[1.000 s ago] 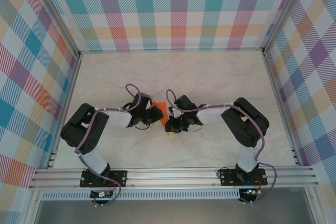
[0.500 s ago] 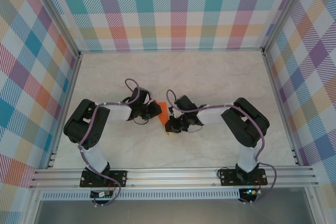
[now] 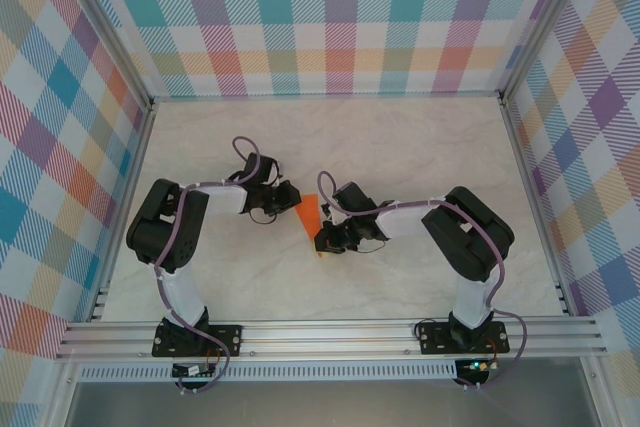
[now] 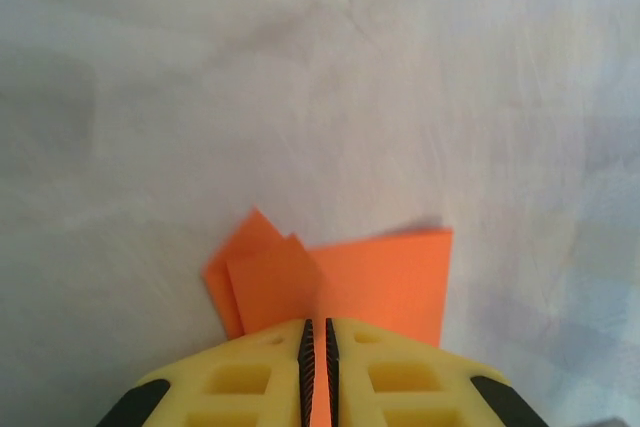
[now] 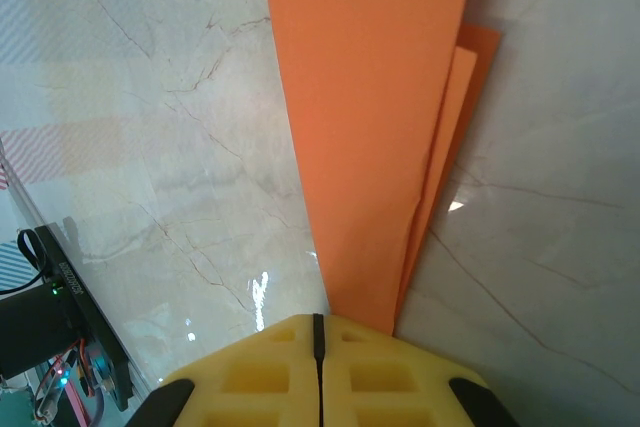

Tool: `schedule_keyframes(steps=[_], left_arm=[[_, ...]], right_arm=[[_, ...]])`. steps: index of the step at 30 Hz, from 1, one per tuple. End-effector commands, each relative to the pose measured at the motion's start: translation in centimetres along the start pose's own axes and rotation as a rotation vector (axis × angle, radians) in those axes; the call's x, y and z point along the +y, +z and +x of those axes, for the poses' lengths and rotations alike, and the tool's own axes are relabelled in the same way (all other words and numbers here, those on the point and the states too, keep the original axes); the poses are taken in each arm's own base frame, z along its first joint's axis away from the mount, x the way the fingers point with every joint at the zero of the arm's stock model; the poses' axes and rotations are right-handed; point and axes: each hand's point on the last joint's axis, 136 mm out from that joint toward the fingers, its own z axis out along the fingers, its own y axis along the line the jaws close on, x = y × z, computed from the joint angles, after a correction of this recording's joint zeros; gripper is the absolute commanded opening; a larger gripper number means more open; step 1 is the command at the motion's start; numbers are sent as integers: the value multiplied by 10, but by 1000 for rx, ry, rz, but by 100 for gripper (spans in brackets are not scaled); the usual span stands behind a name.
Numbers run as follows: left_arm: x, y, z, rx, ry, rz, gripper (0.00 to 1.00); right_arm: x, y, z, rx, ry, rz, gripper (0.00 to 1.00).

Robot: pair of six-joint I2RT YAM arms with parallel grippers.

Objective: Fold a paper plane with a square sheet of paper (pick it up from the middle)
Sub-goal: Fold the wing for the fifth time at the center of the table.

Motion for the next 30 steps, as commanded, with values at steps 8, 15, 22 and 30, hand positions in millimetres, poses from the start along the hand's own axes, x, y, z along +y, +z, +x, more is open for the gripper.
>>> schedule_keyframes(steps=[8,15,22,30], left_arm=[[26,-13,-57,-130,24,-142,16],[-1,-68,-77,-233,52,-179,27],[-11,-111,-58,-275,57,-200,45],[-4,-125,-5,-243,47,-334,66]], right_arm=[[-65,0,48,114,129,236,7],[11,-29,-5,-75,-8,55,19],[51,-88,-37,-295,-91,46,46],[5,-136,-45,-448,-10,208,68]])
